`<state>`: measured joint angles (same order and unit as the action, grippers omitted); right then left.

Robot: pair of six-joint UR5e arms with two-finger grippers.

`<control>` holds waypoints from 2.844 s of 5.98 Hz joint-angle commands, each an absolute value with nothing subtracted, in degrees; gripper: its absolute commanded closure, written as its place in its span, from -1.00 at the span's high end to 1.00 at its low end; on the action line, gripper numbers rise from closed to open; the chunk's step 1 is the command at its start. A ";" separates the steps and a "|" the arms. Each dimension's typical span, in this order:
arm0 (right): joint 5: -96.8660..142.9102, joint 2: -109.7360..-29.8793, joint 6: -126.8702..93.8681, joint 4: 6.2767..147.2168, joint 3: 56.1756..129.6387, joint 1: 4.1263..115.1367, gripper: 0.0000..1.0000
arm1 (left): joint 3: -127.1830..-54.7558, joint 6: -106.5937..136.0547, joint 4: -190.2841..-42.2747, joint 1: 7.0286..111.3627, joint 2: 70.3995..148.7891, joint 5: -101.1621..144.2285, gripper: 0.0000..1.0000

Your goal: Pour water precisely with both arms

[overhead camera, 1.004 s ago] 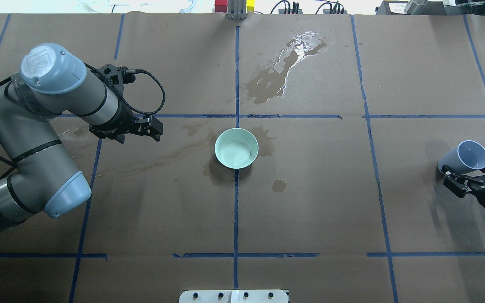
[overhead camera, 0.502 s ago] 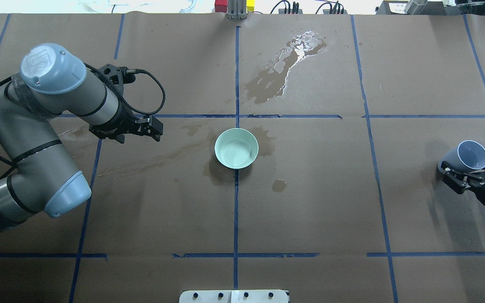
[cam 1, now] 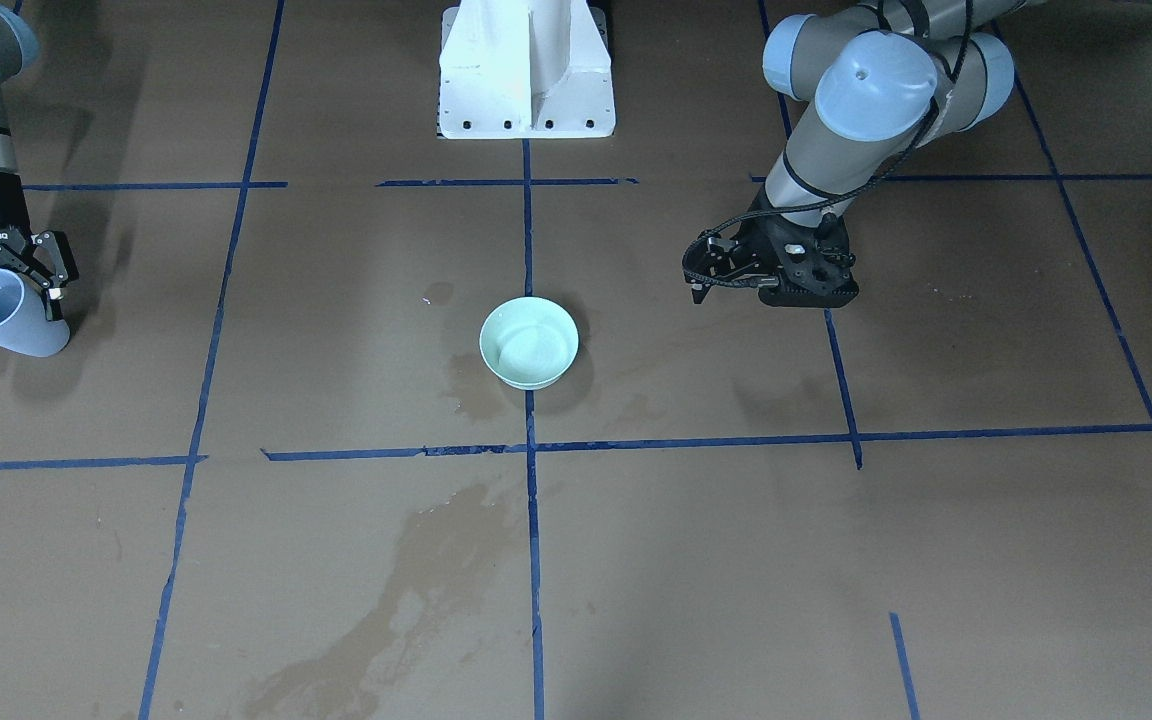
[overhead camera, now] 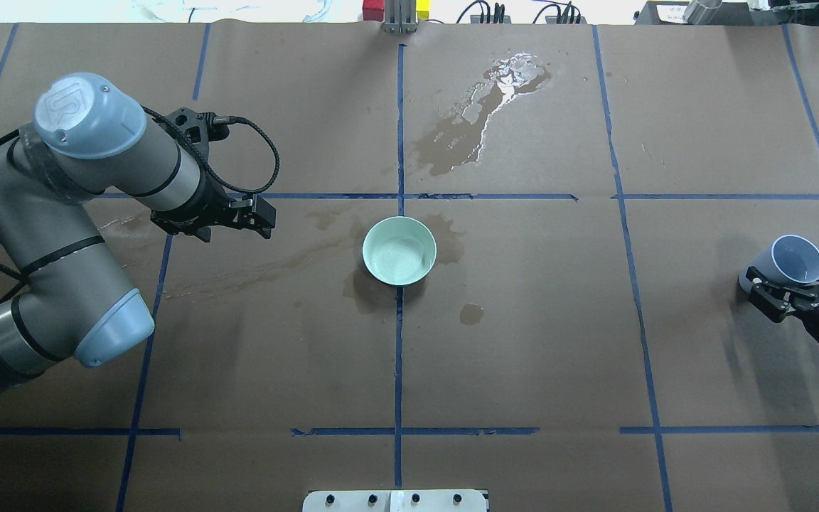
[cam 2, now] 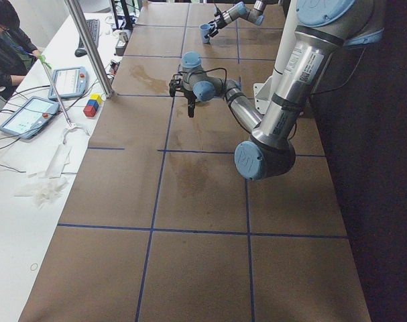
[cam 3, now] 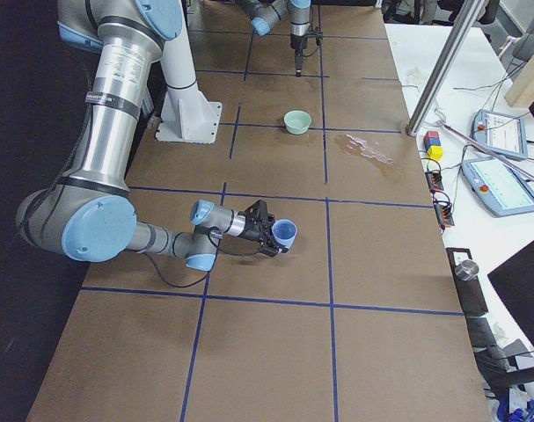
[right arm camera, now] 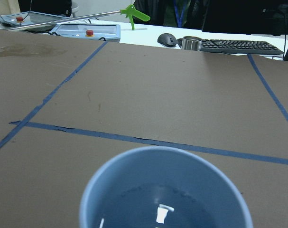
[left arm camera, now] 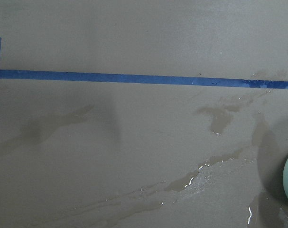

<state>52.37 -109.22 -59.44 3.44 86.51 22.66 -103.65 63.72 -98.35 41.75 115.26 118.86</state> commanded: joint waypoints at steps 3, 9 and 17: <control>52.21 -106.87 -59.50 3.16 84.02 22.85 -0.70 | -103.97 63.72 -98.35 41.75 115.22 118.92 1.00; 53.52 -106.61 -39.50 0.96 95.70 26.98 -0.96 | -103.97 63.72 -98.35 41.75 115.31 118.83 1.00; 45.22 -71.51 -39.29 45.18 95.19 22.44 -1.00 | -104.06 63.90 -98.35 41.66 115.40 118.92 1.00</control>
